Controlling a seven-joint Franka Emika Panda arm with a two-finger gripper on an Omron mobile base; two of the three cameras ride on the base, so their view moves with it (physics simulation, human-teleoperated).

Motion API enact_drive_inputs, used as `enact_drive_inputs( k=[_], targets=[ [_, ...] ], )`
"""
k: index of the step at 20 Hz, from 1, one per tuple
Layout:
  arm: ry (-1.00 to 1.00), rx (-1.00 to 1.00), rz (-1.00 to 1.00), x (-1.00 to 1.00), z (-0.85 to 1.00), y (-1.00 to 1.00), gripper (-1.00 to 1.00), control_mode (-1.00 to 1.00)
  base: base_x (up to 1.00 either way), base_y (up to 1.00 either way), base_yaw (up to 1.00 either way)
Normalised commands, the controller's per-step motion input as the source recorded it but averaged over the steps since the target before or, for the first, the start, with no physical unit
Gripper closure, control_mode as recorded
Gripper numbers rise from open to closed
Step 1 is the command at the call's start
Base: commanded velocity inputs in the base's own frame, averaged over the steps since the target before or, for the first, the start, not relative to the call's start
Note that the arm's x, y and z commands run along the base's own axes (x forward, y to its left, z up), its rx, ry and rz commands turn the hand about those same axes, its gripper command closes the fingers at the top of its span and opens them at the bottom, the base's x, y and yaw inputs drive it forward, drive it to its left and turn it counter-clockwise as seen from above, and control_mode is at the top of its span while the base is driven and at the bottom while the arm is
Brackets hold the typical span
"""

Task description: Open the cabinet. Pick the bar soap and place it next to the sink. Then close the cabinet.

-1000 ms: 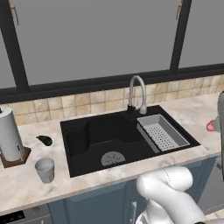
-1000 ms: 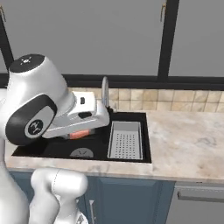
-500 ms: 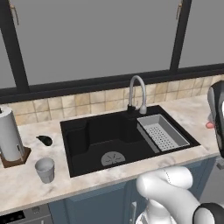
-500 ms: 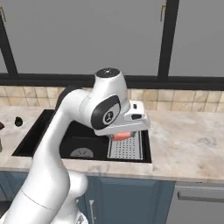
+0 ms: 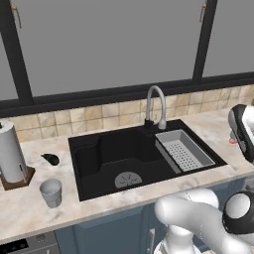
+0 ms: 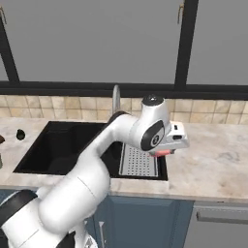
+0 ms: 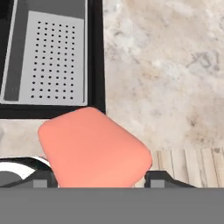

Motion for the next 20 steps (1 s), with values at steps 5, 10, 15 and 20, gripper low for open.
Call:
enact_drive_inputs(
  k=[5, 10, 15, 20],
  targets=[
    [0.02, 0.00, -0.03, 0.86, -0.52, -0.61, 1.00, -1.00, 0.00, 0.00, 0.00],
    [0.00, 0.00, 0.00, 0.45, -0.58, -0.48, 1.00, -1.00, 0.00, 0.00, 0.00],
    [0.01, 0.00, 0.00, 0.00, -0.62, -0.25, 1.00, -1.00, 0.00, 0.00, 0.00],
    [0.00, 0.00, 0.00, 0.05, -0.66, -0.01, 1.00, -1.00, 0.00, 0.00, 0.00]
  ],
)
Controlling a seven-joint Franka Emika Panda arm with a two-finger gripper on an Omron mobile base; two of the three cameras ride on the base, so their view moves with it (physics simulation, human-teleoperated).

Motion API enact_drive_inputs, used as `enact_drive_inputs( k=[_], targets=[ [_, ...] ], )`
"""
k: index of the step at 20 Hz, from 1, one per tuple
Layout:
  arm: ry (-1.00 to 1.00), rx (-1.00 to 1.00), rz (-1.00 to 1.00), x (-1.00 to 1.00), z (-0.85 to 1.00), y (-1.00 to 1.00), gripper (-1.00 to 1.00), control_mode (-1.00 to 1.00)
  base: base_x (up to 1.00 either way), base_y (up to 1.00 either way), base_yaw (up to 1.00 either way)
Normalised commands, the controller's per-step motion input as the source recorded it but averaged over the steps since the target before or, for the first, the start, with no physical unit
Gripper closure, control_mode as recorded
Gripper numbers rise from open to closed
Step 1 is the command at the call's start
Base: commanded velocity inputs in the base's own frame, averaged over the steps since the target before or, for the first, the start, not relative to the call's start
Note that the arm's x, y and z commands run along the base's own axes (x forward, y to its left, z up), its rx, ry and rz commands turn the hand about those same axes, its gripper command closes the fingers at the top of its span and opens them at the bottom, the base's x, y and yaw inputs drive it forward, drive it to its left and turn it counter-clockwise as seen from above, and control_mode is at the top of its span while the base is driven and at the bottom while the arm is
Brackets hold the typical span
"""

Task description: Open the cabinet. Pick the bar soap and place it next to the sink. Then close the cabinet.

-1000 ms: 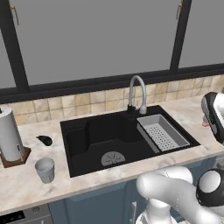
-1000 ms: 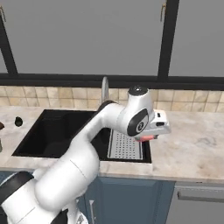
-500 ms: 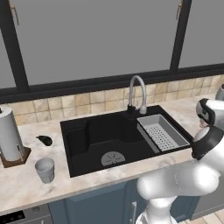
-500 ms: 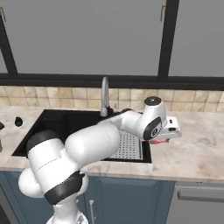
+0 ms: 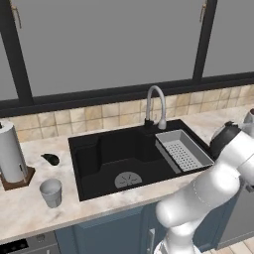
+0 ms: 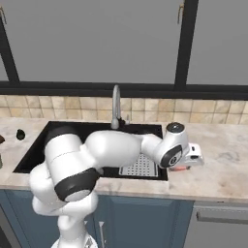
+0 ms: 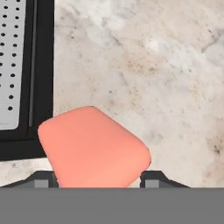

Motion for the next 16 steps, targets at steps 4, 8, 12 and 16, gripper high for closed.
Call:
enact_drive_inputs(
  k=[4, 8, 12, 16],
  targets=[
    [0.00, 0.00, 0.00, 0.25, -0.50, -0.01, 1.00, -1.00, 0.00, 0.00, 0.00],
    [-0.02, 0.00, 0.00, 0.49, -0.24, -0.03, 1.00, -1.00, 0.00, 0.00, 0.00],
    [-0.11, 0.01, 0.00, 0.58, 0.05, -0.36, 1.00, -1.00, 0.00, 0.00, 0.00],
    [-0.04, 0.03, 0.00, 0.53, -0.12, -0.08, 1.00, -1.00, 0.00, 0.00, 0.00]
  ],
)
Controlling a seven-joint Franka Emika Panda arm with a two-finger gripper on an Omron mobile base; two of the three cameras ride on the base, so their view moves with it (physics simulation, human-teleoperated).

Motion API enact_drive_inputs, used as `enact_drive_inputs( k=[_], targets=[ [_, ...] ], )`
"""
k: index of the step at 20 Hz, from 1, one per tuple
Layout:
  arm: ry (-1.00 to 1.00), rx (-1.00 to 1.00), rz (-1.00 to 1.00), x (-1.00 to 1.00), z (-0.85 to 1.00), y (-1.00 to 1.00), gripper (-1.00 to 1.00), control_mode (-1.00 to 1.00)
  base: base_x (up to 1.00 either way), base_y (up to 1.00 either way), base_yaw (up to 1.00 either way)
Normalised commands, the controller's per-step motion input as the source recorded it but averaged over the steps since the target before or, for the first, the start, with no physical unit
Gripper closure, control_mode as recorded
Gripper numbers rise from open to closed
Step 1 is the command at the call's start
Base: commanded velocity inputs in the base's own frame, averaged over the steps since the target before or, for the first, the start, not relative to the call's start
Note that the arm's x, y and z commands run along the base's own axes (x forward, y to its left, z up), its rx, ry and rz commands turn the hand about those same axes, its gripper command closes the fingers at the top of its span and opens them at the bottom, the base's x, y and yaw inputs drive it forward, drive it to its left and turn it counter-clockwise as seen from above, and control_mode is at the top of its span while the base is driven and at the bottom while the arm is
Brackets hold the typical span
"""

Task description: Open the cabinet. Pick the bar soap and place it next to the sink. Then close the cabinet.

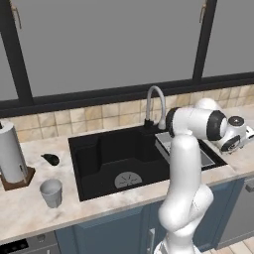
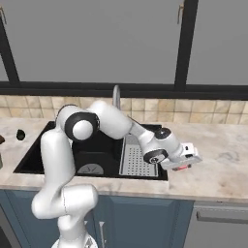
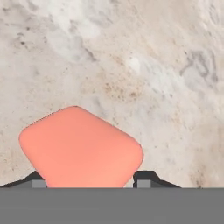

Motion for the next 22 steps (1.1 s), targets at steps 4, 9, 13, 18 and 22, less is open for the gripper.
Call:
enact_drive_inputs(
  k=[4, 9, 13, 18, 22],
  targets=[
    [0.00, 0.09, 0.02, 0.39, -0.20, -0.21, 1.00, -1.00, 0.00, 0.00, 0.00],
    [0.00, 0.09, 0.07, 0.13, -0.22, -0.42, -1.00, -1.00, 0.00, 0.00, 0.00],
    [0.00, 0.11, 0.13, -0.29, -0.14, -0.33, -1.00, -1.00, 0.00, 0.00, 0.00],
    [0.00, 0.06, 0.16, -0.96, 0.03, 0.03, -1.00, -1.00, 0.00, 0.00, 0.00],
    [0.00, 0.00, 0.14, -1.00, 0.88, 0.78, -1.00, -1.00, 0.00, 0.00, 0.00]
  ],
)
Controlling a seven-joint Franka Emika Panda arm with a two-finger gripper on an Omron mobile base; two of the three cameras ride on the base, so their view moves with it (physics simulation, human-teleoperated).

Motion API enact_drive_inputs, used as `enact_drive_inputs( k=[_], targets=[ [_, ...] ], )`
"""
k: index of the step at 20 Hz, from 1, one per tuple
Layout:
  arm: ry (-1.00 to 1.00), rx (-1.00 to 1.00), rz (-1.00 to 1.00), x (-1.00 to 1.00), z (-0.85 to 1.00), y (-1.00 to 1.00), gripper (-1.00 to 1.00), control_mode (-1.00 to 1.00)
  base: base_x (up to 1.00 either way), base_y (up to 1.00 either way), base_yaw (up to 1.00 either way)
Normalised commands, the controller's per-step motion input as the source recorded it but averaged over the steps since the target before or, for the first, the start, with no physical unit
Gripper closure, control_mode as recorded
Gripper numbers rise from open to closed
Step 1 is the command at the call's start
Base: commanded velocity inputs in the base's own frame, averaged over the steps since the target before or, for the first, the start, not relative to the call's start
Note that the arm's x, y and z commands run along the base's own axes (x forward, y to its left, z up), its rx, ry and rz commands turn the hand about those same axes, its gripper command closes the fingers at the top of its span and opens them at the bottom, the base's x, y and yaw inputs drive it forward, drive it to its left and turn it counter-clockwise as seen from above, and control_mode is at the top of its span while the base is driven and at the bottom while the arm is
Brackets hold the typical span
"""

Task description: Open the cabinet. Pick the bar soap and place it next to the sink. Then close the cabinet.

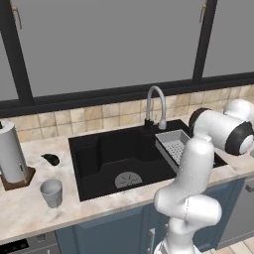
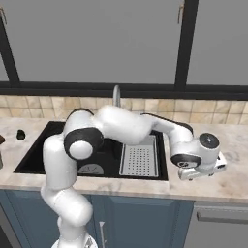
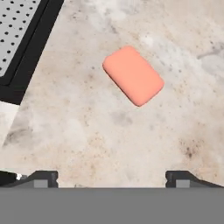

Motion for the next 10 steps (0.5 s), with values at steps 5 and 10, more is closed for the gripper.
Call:
enact_drive_inputs(
  k=[5, 10],
  targets=[
    [0.01, -0.01, 0.11, -0.98, 1.00, 1.00, -1.00, -1.00, 0.00, 0.00, 0.00],
    [0.00, 0.00, 0.02, -0.49, 0.92, 1.00, -1.00, -1.00, 0.00, 0.00, 0.00]
  ],
)
